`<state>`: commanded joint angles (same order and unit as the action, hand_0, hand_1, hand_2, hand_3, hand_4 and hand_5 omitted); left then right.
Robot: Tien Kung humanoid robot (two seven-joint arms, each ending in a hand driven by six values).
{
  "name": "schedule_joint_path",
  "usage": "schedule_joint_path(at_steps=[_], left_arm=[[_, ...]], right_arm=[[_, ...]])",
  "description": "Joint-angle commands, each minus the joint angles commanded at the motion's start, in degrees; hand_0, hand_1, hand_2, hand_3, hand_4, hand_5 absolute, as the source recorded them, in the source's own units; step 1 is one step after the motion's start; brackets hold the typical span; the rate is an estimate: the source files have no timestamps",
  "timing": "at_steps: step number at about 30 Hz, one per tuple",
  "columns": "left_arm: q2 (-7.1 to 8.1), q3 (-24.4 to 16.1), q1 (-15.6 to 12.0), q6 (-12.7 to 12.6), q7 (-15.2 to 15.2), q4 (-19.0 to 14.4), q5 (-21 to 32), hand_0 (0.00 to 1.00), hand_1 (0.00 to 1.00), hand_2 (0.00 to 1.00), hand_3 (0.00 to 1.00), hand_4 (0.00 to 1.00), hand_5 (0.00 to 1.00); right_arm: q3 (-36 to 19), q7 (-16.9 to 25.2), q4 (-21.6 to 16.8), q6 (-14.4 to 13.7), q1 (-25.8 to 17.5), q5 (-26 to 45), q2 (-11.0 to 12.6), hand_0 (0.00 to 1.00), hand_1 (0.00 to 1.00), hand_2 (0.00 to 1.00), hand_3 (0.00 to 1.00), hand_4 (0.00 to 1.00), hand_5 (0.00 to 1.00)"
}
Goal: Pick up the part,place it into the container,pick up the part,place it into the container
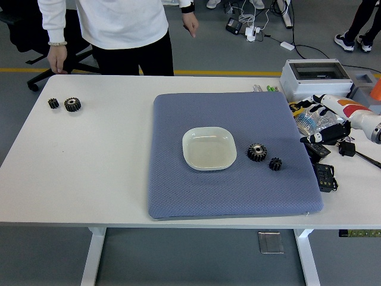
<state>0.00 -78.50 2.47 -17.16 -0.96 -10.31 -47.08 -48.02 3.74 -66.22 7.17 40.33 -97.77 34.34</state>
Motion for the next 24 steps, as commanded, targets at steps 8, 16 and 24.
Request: schedule_joint_path(at_steps=[8, 16, 24], left_arm=[[0.00, 0.07, -0.09, -0.18, -0.15, 0.00, -0.14, 0.684, 0.683, 0.765, 0.654, 0.746, 0.665], [0.00, 0.42, 0.07, -0.36, -0.19, 0.00, -0.07, 0.683, 0.679, 0.763, 0.656, 0.745, 0.661], [0.00, 0.59, 0.44, -0.53, -0.06, 0.00, 0.15, 0.684, 0.672, 0.763, 0.656, 0.747, 0.660]], right_arm=[[9.36, 1.14, 1.32, 0.62, 3.77, -0.98, -1.37, 0.509, 0.609, 0.671, 0.597, 0.998, 0.225], [14.59, 3.75, 3.76, -2.05, 5.12, -0.63, -3.33, 0.507, 0.589, 0.650, 0.521, 0.998, 0.209], [17.35, 5.61, 7.74, -4.57, 5.93, -0.38, -5.54, 0.444, 0.547, 0.588, 0.503, 0.952, 0.175]])
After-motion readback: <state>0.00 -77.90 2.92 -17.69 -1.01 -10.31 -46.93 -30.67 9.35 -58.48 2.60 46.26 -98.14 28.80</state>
